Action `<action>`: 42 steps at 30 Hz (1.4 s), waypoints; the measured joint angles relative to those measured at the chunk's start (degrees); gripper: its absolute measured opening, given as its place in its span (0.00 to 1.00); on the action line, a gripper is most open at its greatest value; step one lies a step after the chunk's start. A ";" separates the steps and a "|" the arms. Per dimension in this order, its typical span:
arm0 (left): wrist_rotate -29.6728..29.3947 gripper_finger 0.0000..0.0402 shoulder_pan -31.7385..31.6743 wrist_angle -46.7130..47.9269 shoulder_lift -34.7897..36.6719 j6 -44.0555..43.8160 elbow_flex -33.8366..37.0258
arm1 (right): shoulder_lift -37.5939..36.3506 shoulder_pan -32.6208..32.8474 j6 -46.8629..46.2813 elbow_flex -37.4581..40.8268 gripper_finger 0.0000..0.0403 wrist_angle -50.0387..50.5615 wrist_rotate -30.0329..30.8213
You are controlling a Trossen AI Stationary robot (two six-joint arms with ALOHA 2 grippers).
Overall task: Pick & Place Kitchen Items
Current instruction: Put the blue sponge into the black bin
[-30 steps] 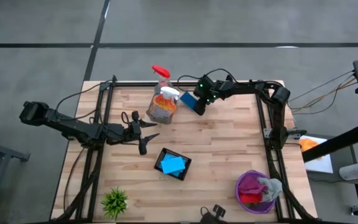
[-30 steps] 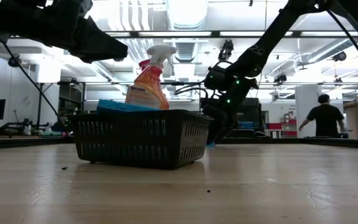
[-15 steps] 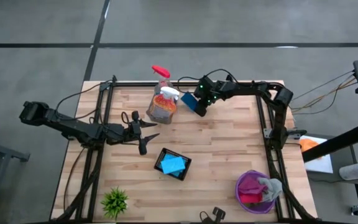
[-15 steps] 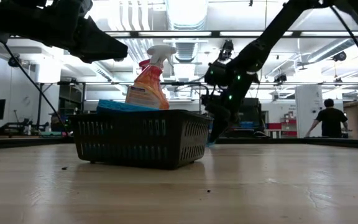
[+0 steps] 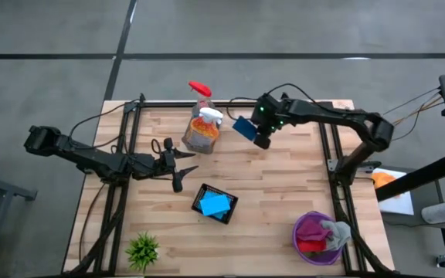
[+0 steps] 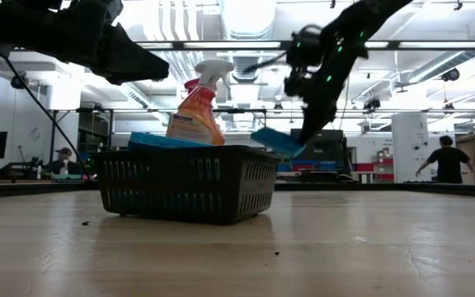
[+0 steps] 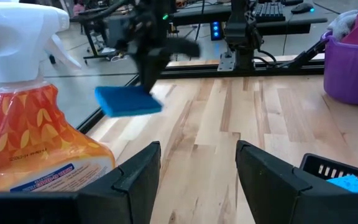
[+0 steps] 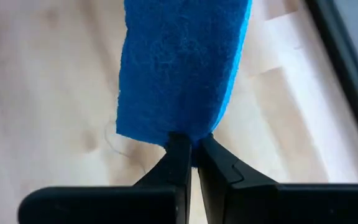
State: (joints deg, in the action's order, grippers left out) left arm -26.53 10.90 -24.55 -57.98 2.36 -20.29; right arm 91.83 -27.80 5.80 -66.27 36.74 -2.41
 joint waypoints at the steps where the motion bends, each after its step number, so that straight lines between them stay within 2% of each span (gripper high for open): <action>1: 0.01 0.52 0.00 -0.01 0.00 0.01 0.00 | -1.03 0.98 -0.01 0.06 0.04 1.58 -0.20; 12: -0.01 0.52 0.00 0.10 0.00 0.14 0.01 | -4.87 15.65 -3.92 0.08 0.04 9.69 -0.78; 16: 0.01 0.52 0.00 0.08 0.00 0.14 0.00 | -4.57 21.67 -4.52 0.01 0.04 8.31 -1.77; 22: -0.01 0.52 0.00 -0.25 0.00 0.13 0.00 | -3.72 28.74 -5.13 -0.16 0.04 0.93 -2.24; 34: 0.01 0.52 0.00 -0.51 0.00 0.12 0.00 | -1.78 32.63 -3.38 -0.19 0.04 -11.22 -2.22; 42: -0.01 0.52 0.00 0.66 0.00 0.08 0.00 | -1.81 32.68 0.21 -0.21 0.04 -12.90 -2.16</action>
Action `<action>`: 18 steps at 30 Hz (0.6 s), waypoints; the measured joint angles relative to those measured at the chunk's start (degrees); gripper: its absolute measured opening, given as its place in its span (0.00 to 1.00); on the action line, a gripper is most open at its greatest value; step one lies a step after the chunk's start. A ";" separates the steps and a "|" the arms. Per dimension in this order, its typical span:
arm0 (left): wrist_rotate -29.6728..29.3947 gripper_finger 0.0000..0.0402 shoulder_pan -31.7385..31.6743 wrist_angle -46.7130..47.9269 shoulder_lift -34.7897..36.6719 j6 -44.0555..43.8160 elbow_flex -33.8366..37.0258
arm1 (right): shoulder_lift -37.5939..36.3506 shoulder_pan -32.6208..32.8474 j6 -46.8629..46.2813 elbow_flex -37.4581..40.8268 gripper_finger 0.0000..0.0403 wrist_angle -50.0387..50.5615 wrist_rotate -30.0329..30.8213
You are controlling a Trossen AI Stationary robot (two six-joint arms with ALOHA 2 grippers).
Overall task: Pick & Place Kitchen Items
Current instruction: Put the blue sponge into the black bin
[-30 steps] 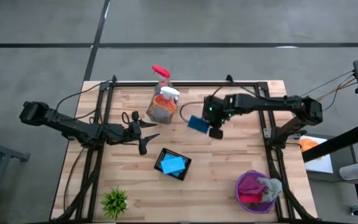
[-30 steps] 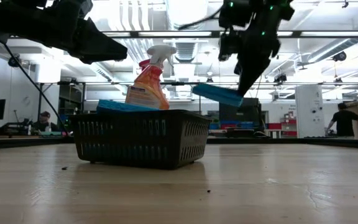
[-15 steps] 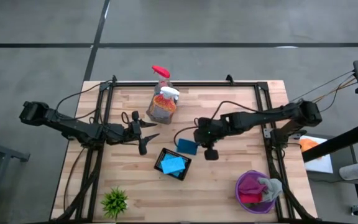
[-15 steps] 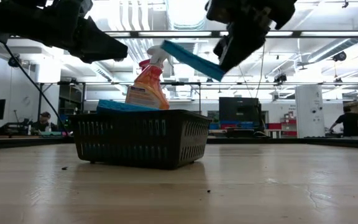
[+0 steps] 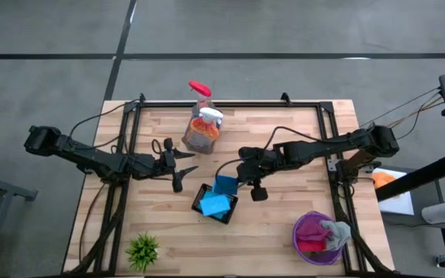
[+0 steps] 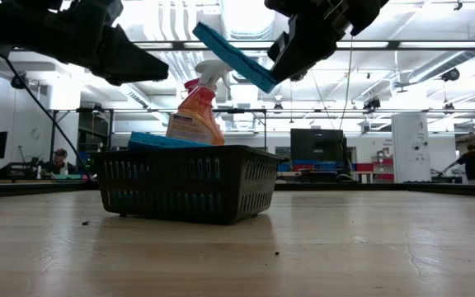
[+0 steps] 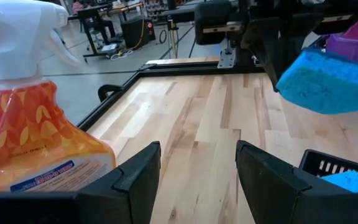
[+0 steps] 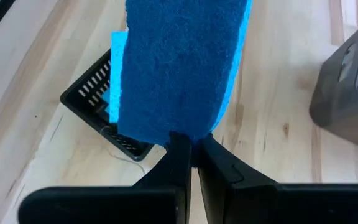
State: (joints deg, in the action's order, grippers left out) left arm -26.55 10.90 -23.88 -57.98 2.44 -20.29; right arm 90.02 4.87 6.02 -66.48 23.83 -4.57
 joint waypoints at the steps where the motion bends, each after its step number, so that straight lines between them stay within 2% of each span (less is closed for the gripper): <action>1: 0.02 0.52 0.00 0.17 0.00 0.00 0.00 | 0.00 0.01 0.29 0.00 0.04 -0.19 -0.01; 18: -0.55 0.52 0.00 0.66 0.00 0.49 0.00 | -0.02 -0.01 2.98 0.00 0.04 -1.31 -0.03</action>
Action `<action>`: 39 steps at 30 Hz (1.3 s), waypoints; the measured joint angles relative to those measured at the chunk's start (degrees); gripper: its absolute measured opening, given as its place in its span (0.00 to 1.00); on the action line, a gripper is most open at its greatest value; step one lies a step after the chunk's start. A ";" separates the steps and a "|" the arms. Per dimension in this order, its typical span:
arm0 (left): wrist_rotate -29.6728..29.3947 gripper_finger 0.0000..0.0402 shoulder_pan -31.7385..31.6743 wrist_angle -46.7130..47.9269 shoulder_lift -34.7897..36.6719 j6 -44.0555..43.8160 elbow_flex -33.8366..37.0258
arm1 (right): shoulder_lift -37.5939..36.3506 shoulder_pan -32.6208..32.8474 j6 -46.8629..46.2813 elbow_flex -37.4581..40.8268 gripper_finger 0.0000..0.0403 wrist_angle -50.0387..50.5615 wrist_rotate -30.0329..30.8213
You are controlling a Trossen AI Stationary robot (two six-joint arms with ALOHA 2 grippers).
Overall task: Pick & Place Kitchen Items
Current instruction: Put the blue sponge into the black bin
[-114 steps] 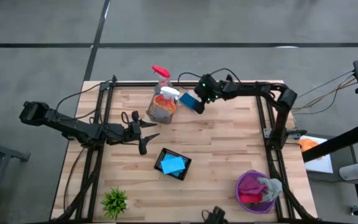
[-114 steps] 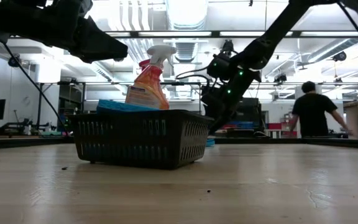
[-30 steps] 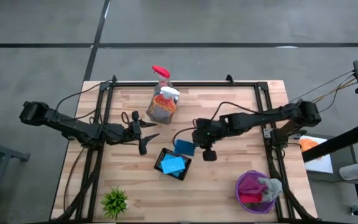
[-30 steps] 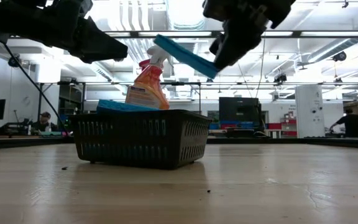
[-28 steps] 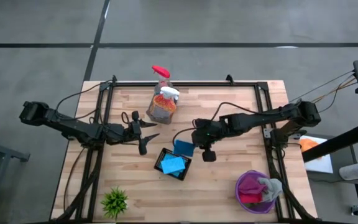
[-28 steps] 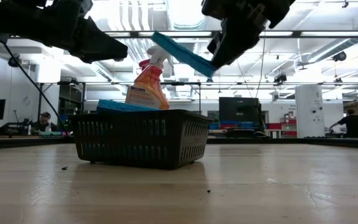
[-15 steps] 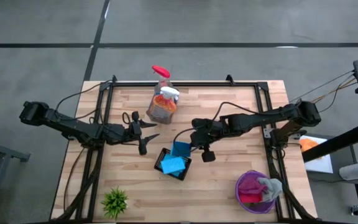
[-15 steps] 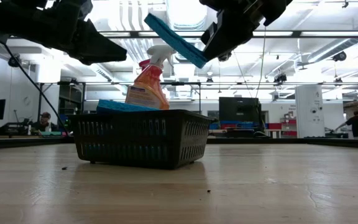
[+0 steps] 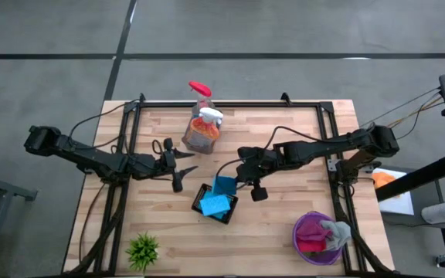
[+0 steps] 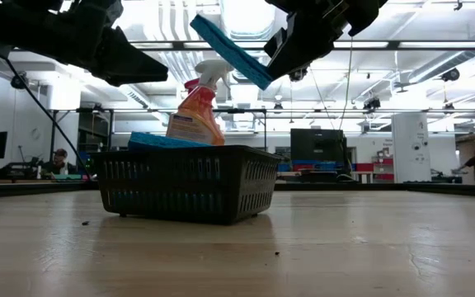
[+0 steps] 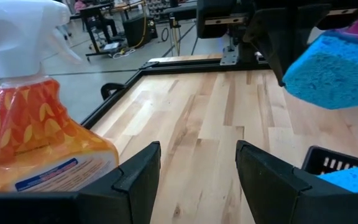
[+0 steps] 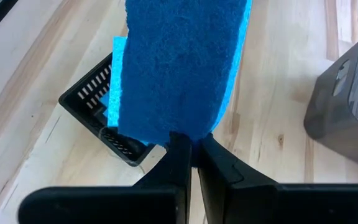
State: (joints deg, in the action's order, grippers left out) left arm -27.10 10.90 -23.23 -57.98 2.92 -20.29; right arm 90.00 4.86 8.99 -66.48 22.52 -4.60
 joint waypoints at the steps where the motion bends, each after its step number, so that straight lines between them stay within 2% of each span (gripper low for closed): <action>1: -0.24 0.52 0.00 -0.02 0.00 -0.22 0.00 | 0.00 0.00 0.04 0.00 0.04 0.00 0.00; 8: 0.38 0.52 0.08 -0.07 0.00 -0.85 0.00 | 0.00 0.00 0.35 0.00 0.04 1.30 0.00; 14: 2.78 0.52 0.09 -1.21 0.02 -8.32 -0.04 | 0.00 0.00 0.47 0.02 0.04 1.97 -0.02; 19: 3.13 0.52 0.09 -0.76 0.02 -8.81 -0.04 | 0.00 0.00 0.82 0.02 0.04 1.97 0.00; 39: 3.13 0.52 0.04 17.97 0.02 -8.79 0.00 | 0.00 -0.01 0.68 0.05 0.04 1.97 0.00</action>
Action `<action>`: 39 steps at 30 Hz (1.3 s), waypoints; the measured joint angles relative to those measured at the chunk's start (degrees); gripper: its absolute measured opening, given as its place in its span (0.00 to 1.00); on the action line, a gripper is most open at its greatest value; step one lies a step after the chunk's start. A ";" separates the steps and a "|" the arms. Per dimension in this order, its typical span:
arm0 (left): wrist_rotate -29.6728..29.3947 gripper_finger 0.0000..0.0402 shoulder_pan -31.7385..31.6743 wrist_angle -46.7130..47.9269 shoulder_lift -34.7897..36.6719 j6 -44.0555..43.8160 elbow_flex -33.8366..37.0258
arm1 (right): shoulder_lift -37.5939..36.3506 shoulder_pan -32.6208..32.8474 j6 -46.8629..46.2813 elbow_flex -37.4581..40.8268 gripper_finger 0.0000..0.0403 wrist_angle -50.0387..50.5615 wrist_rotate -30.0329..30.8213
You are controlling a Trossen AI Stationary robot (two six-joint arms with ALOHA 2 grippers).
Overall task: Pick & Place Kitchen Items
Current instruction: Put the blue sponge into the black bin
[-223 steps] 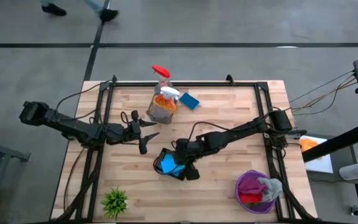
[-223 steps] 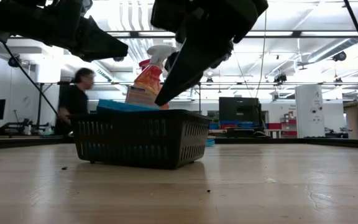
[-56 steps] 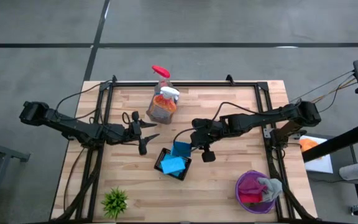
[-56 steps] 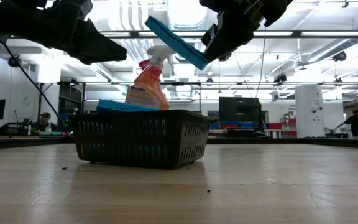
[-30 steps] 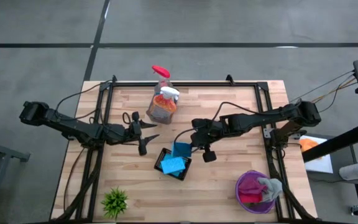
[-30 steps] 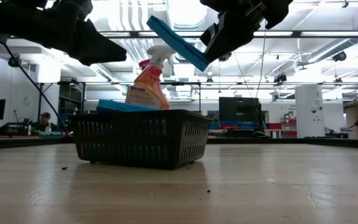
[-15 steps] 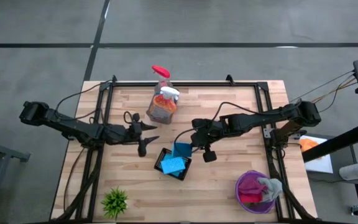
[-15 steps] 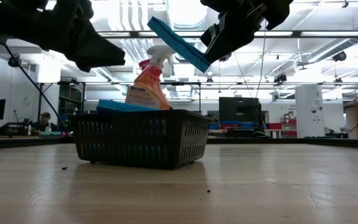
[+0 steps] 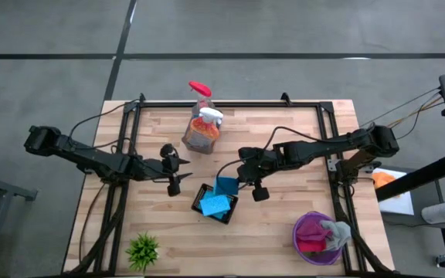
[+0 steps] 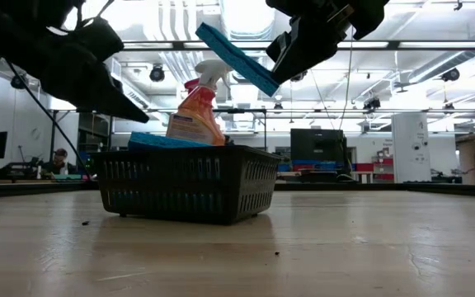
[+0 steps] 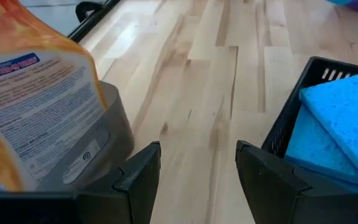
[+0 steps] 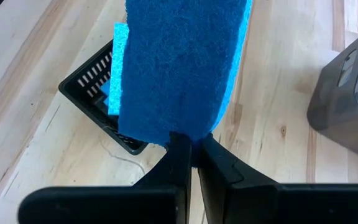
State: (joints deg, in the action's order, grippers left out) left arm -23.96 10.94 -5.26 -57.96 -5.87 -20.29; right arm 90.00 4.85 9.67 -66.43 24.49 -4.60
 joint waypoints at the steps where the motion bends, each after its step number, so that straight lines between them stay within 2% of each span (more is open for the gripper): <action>1: 0.02 0.52 0.00 -0.01 -0.02 0.00 0.00 | 0.00 0.00 -0.02 0.00 0.04 0.00 0.00; 15: 0.00 0.52 0.00 -5.42 0.00 0.00 0.00 | 0.00 -0.10 -0.26 0.02 0.04 -0.02 0.02; 39: 0.01 0.52 0.00 -5.66 0.00 -0.20 0.00 | 0.01 -0.17 -0.42 0.02 0.04 2.31 0.02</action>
State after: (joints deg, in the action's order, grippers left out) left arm -23.95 10.94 -10.92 -57.95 -6.07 -20.29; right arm 90.00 4.68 9.26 -66.41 26.81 -4.58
